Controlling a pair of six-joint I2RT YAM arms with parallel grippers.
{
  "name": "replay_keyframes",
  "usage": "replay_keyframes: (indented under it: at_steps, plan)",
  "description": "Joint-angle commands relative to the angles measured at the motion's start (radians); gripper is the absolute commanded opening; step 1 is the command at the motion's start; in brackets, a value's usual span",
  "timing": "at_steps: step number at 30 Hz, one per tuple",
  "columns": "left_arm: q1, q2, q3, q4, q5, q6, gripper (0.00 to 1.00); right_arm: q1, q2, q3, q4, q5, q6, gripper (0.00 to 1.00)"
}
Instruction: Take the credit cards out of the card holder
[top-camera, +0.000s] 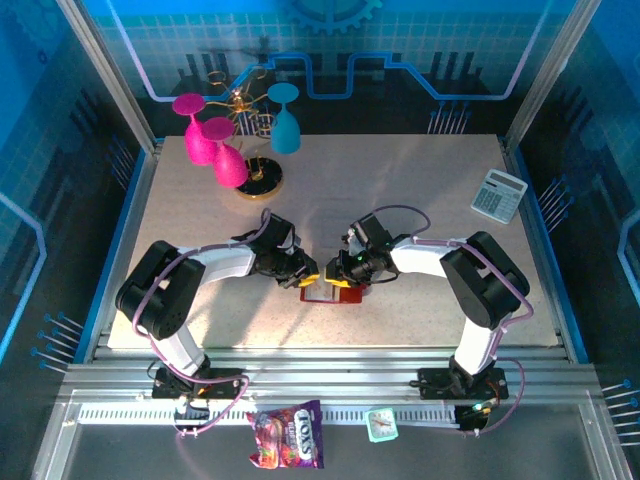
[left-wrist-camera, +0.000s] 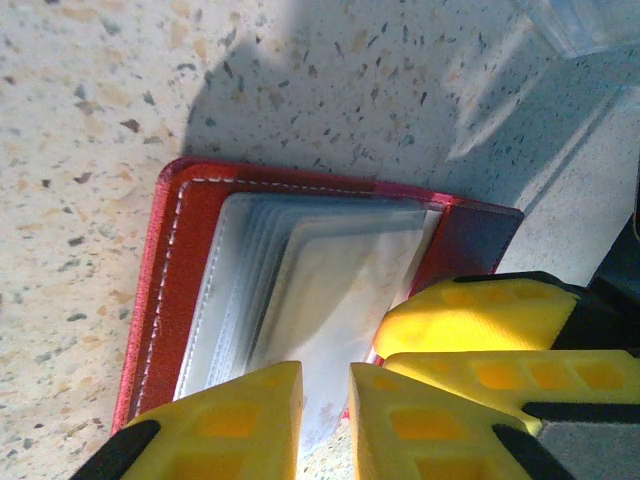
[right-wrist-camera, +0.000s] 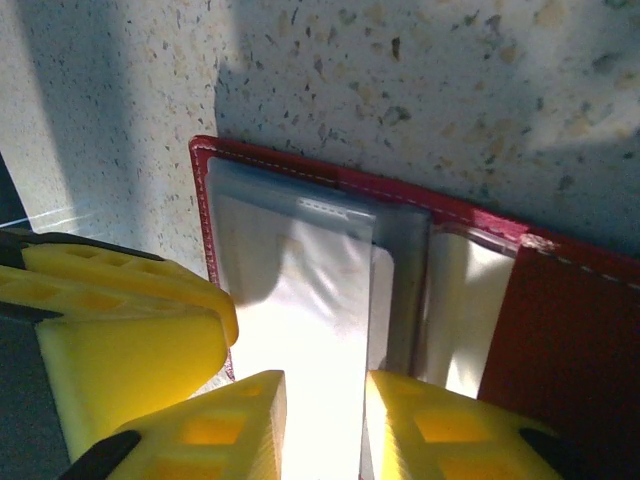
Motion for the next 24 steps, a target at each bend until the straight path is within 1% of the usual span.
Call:
replay_keyframes:
  at_steps: [1, 11, 16, 24]
  plan:
    - [0.008, 0.005, -0.01, -0.033, 0.016, 0.017, 0.21, 0.01, 0.014, 0.0, -0.054, 0.011, -0.02, 0.31]
    - [0.008, 0.001, -0.01, -0.035, 0.016, 0.014, 0.21, 0.01, -0.026, 0.025, -0.133, 0.067, -0.054, 0.34]
    - [0.008, -0.002, -0.007, -0.037, 0.015, 0.014, 0.21, 0.009, -0.062, 0.026, -0.126, 0.085, -0.058, 0.35]
    - [0.008, -0.015, 0.002, -0.047, 0.018, 0.012, 0.2, 0.004, -0.08, 0.012, -0.133, 0.083, -0.056, 0.35]
